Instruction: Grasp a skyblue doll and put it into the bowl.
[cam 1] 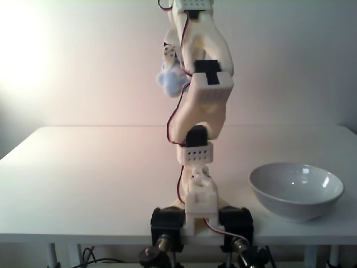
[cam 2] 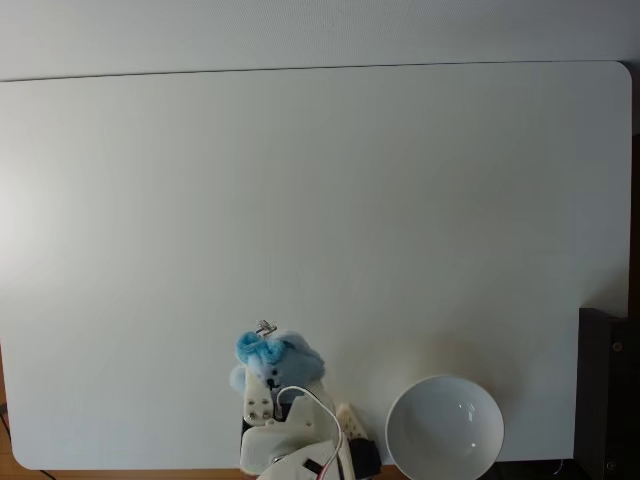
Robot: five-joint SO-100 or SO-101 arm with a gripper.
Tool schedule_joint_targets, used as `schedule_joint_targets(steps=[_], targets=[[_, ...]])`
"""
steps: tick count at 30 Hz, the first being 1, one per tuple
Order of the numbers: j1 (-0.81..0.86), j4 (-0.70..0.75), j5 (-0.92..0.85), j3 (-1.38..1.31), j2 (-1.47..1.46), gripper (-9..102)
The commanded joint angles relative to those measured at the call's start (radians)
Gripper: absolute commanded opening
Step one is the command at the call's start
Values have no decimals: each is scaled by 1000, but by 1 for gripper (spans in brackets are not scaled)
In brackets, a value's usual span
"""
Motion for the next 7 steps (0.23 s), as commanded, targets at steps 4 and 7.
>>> schedule_joint_targets(steps=[4, 7], targets=[[324, 84, 0, -9, 117, 1], [512, 120, 0, -6, 138, 1]])
